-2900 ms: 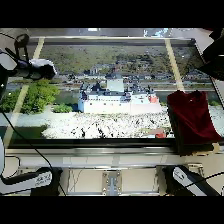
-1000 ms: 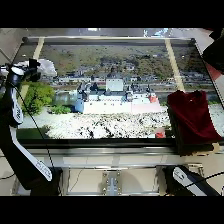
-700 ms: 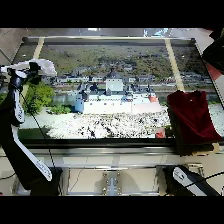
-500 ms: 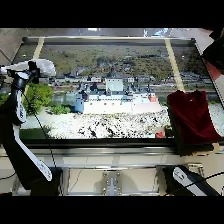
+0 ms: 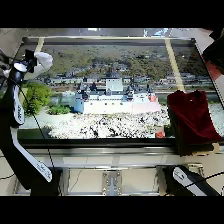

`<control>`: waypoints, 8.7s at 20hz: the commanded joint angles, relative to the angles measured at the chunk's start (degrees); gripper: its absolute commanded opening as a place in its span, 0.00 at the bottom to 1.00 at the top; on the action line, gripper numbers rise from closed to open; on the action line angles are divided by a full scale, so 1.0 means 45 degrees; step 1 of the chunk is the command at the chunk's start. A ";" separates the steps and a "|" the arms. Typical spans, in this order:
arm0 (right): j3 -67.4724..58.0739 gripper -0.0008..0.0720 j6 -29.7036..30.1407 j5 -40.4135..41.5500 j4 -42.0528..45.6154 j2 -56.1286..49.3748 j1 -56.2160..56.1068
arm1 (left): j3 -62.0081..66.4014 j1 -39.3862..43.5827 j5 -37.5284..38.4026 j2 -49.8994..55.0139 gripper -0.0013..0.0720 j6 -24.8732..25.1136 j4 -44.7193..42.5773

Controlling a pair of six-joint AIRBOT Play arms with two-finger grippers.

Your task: Fold the shirts.

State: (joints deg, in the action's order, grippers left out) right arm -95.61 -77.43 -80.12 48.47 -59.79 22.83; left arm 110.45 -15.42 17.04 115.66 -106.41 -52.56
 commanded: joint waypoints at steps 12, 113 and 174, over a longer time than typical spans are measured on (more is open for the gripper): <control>-0.0010 0.03 0.0063 -0.1797 -0.0005 0.0005 -0.0005 | 0.0005 0.4862 1.5232 -0.6421 0.03 0.6193 0.0015; -0.1753 0.02 -0.0291 -0.0515 0.4983 0.5304 -0.3181 | -0.0364 -0.5484 1.2730 -1.5688 0.03 0.6280 -0.2118; 0.0413 0.62 0.0461 0.2011 0.3075 -0.5892 -0.1195 | -2.3499 -0.1647 0.8131 -2.0108 0.80 -0.4580 0.1015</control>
State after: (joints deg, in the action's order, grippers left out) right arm -93.73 -75.42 -70.96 63.48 -86.30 17.43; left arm 5.23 -22.85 55.11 22.50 -126.78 -47.53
